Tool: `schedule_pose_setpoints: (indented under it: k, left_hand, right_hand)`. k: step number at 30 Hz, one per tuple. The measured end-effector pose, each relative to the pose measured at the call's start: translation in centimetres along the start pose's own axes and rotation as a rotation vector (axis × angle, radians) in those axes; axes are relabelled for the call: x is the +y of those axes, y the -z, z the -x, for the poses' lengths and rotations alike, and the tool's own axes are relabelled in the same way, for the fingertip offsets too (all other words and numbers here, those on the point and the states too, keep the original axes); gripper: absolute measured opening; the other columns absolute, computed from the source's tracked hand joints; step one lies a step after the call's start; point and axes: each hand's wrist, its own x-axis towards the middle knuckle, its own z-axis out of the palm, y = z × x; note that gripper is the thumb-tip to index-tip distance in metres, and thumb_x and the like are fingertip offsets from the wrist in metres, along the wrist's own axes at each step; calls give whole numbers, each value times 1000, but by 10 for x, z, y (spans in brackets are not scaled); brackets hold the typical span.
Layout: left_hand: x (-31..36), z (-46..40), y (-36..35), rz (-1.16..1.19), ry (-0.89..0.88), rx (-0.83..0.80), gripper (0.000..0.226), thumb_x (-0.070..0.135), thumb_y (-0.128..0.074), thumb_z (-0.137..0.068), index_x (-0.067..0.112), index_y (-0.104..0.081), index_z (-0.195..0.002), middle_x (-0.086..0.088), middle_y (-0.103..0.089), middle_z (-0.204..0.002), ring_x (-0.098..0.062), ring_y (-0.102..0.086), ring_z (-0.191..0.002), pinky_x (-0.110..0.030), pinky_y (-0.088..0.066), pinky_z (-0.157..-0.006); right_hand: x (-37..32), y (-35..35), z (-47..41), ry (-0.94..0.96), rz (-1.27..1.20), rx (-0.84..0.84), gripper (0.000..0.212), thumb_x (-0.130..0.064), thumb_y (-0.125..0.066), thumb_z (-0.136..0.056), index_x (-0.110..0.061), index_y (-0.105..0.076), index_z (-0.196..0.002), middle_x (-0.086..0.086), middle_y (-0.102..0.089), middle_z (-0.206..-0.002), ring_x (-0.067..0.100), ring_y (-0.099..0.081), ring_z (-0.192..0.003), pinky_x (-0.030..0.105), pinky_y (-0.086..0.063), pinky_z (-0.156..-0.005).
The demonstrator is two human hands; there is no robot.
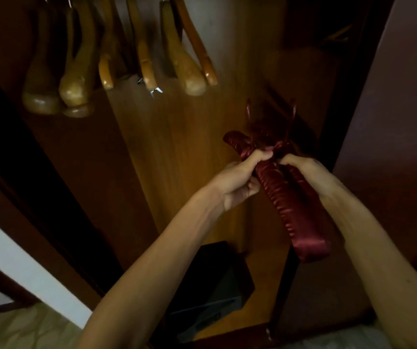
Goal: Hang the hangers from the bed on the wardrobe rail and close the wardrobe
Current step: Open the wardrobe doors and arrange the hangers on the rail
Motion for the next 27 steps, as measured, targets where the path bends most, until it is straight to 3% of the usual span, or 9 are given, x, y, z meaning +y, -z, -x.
schedule_pose_setpoints:
  k: [5, 7, 9, 11, 14, 17, 19, 22, 27]
  left_hand:
    - [58, -23, -41, -44, -85, -25, 35, 31, -70, -92, 15, -55, -120, 6, -56, -71, 0, -41, -42, -22, -31, -61]
    - [86, -26, -50, -74, -128, -11, 32, 31, -66, -94, 15, -57, -120, 3, -61, -72, -1, -48, -42, -18, -38, -62]
    - [114, -27, -51, -112, -172, 26, 26, 31, -64, -95, 14, -61, -115, -3, -64, -88, -3, -56, -48, -17, -49, -61]
    - [141, -30, -48, -177, -214, 77, 20, 32, -62, -97, 16, -60, -108, 0, -57, -81, -2, -49, -43, -18, -43, -61]
    - [182, -34, -38, -291, -254, 168, 22, 35, -59, -98, 14, -56, -101, 4, -47, -68, -2, -34, -44, -18, -29, -55]
    - [218, -36, -30, -336, -259, 233, 27, 37, -59, -98, 18, -51, -80, 6, -47, -57, -4, -34, -43, -16, -30, -48]
    - [236, -39, -28, -358, -264, 269, 28, 37, -57, -99, 18, -50, -79, 6, -47, -51, -4, -34, -41, -17, -30, -52]
    - [262, -53, -29, -350, -291, 320, 27, 36, -56, -100, 16, -50, -82, 4, -48, -50, -5, -35, -39, -17, -32, -46]
    - [294, -78, -25, -272, -307, 371, 33, 41, -52, -100, 19, -49, -76, 5, -44, -48, -6, -35, -36, -17, -32, -41]
  right_hand:
    - [-49, 24, -3, 62, -13, 2, 20, -33, -62, -93, -19, -73, -83, -3, -70, -61, 5, -65, -49, 17, -48, -49]
    - [-75, 29, -7, 79, -37, -9, 19, -30, -63, -92, -17, -71, -81, -2, -68, -59, 8, -64, -46, 12, -44, -42]
    - [-99, 28, -11, 122, -79, -44, 26, -31, -69, -85, -8, -75, -98, 7, -70, -79, 20, -67, -66, 21, -53, -61]
    - [-121, 28, -17, 170, -107, -70, 49, -33, -74, -77, -4, -72, -116, 14, -69, -96, 29, -64, -84, 39, -51, -78]
    - [-160, 22, -28, 244, -106, -108, 45, -32, -74, -74, -6, -72, -111, 11, -69, -91, 26, -65, -74, 36, -51, -73]
    - [-200, 11, -41, 289, -93, -152, 34, -33, -73, -74, -12, -69, -101, 6, -65, -81, 18, -61, -60, 29, -49, -61]
    - [-220, 1, -52, 328, -51, -142, 31, -32, -71, -79, -11, -69, -100, 6, -66, -80, 19, -62, -64, 29, -51, -62]
    - [-250, -13, -69, 343, -15, -121, 37, -34, -71, -81, -11, -69, -109, 10, -69, -97, 25, -66, -83, 37, -57, -78]
    - [-287, -29, -91, 335, -9, -147, 27, -26, -63, -94, -10, -64, -116, 6, -66, -84, 17, -63, -66, 15, -48, -41]
